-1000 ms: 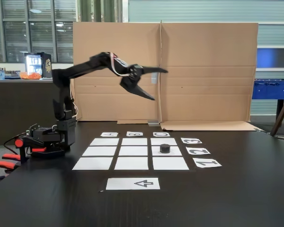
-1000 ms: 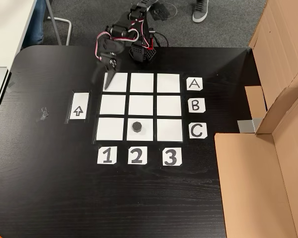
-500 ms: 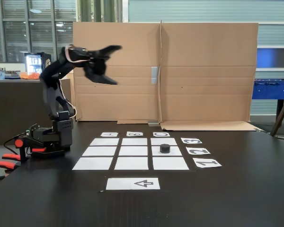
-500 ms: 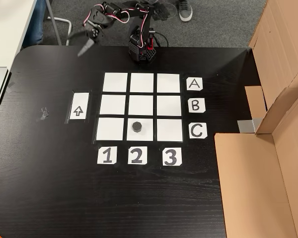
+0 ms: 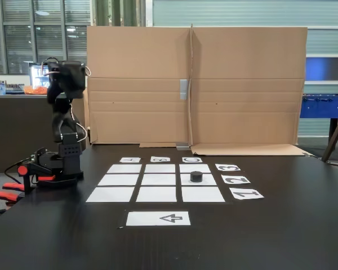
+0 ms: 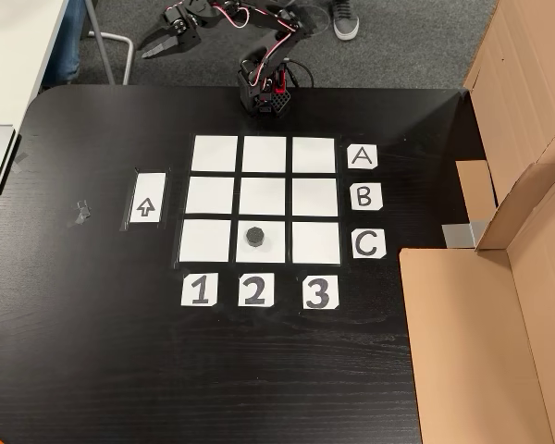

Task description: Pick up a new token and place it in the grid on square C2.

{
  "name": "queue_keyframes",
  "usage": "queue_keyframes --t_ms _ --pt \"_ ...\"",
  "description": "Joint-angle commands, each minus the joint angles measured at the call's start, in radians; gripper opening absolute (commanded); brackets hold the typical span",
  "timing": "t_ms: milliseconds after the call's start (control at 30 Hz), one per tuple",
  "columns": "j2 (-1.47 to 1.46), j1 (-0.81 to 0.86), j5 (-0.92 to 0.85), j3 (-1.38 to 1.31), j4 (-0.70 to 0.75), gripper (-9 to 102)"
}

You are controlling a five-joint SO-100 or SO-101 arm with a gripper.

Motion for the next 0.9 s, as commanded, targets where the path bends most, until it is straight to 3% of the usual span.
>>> queue_keyframes --t_ms 0,300,733,867 --pt "0.101 0.054 -0.005 0.060 0.069 -1" --pt "0.331 0.152 -0.006 0.341 0.219 -1" --pt "0.750 0.204 -0.012 0.727 0.253 -1" --pt "0.749 0.210 -0.023 0.764 0.249 -1"
